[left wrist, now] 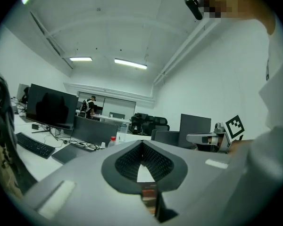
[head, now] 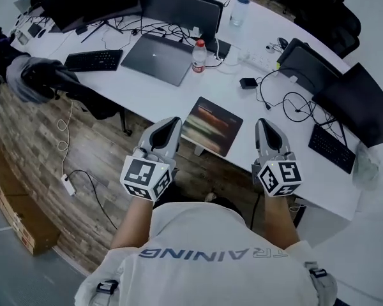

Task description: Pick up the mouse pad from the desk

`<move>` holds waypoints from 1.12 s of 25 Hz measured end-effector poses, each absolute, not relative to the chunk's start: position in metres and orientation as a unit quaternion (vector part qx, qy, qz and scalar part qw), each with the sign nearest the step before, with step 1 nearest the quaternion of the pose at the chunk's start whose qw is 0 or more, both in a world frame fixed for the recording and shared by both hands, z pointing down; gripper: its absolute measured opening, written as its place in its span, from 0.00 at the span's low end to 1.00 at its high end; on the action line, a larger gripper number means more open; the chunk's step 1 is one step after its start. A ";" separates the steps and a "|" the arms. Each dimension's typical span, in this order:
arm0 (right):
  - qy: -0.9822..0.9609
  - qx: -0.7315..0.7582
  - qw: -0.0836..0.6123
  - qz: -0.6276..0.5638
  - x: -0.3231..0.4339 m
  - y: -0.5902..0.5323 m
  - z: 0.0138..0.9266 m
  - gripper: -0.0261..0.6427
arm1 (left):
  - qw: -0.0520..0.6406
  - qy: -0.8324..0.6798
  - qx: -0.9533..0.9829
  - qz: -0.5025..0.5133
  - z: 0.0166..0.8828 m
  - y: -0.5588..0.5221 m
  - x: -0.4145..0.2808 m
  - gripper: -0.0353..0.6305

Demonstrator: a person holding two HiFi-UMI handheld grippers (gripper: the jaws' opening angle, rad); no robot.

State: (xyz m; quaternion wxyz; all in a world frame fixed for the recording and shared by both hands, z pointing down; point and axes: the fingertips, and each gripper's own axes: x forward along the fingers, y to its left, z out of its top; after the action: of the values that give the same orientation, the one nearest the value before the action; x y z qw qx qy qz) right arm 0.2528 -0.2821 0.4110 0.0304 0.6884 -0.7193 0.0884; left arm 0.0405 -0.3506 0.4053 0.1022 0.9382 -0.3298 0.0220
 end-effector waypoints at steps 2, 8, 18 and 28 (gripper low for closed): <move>-0.707 0.701 0.032 0.085 0.240 -0.294 0.402 0.06 | 0.098 -0.301 0.948 0.027 0.405 -0.373 0.040 0.06; -0.674 0.733 0.041 0.078 0.216 -0.325 0.388 0.06 | 0.092 -0.223 0.970 0.025 0.396 -0.431 0.047 0.06; -0.628 0.767 0.035 0.127 0.232 -0.315 0.416 0.06 | 0.109 -0.158 0.978 0.079 0.429 -0.441 0.073 0.06; -0.620 0.763 0.025 0.180 0.257 -0.290 0.462 0.06 | 0.123 -0.100 0.952 0.262 0.572 -0.409 0.093 0.38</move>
State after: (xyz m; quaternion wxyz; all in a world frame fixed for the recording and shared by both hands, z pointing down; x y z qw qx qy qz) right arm 0.2572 -0.2901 0.4621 0.0255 0.7633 -0.6199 0.1804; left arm 0.0932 -0.4091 0.5724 0.1231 0.9519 -0.1000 0.2623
